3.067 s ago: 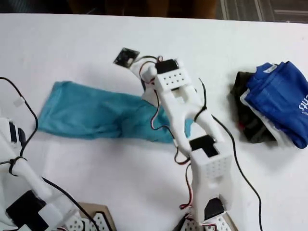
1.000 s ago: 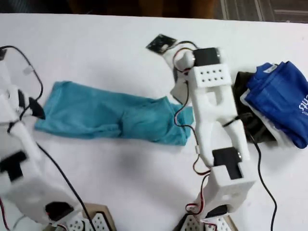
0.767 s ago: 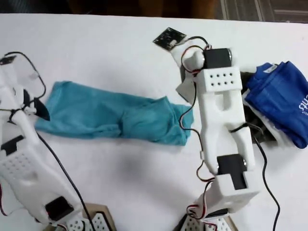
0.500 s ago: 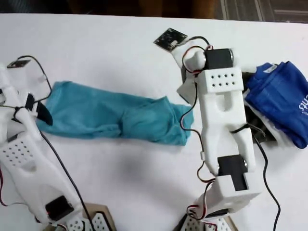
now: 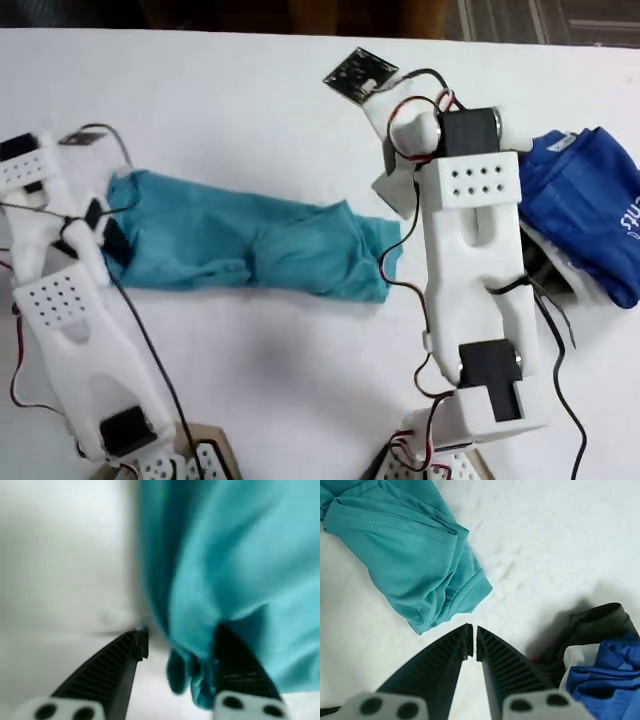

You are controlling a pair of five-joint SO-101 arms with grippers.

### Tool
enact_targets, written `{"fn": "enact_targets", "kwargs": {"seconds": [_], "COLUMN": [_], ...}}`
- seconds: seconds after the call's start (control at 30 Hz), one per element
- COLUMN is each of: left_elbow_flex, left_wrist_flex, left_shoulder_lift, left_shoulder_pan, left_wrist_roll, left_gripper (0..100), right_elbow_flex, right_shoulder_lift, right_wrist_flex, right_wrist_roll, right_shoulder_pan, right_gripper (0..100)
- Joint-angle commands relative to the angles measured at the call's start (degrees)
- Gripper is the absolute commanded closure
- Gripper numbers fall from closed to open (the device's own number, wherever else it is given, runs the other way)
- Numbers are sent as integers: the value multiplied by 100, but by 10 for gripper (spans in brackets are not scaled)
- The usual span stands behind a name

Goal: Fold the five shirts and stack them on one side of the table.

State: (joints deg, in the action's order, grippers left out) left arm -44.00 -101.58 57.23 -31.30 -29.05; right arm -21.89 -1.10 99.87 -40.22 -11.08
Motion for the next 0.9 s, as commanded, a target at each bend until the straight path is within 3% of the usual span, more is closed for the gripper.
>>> {"fn": "enact_targets", "kwargs": {"seconds": [0.0,0.27,0.4,0.67,0.87], "left_elbow_flex": [154,-347,-752,-145,127], "left_wrist_flex": [-97,-105,-105,-97,-70], "left_shoulder_lift": [26,-18,-589,-2224,-2505], "left_shoulder_pan": [387,211,536,2804,4624], "left_wrist_roll": [220,1213,1477,1486,1468], "left_gripper": [962,975,975,975,975], "right_elbow_flex": [-220,-220,-211,-211,-211], "right_shoulder_lift": [268,268,268,268,268], "right_wrist_flex": [84,57,57,57,66], "right_wrist_roll": [62,62,62,62,53], "right_shoulder_pan": [57,127,365,1007,1490], "right_gripper": [978,978,978,978,978]}}
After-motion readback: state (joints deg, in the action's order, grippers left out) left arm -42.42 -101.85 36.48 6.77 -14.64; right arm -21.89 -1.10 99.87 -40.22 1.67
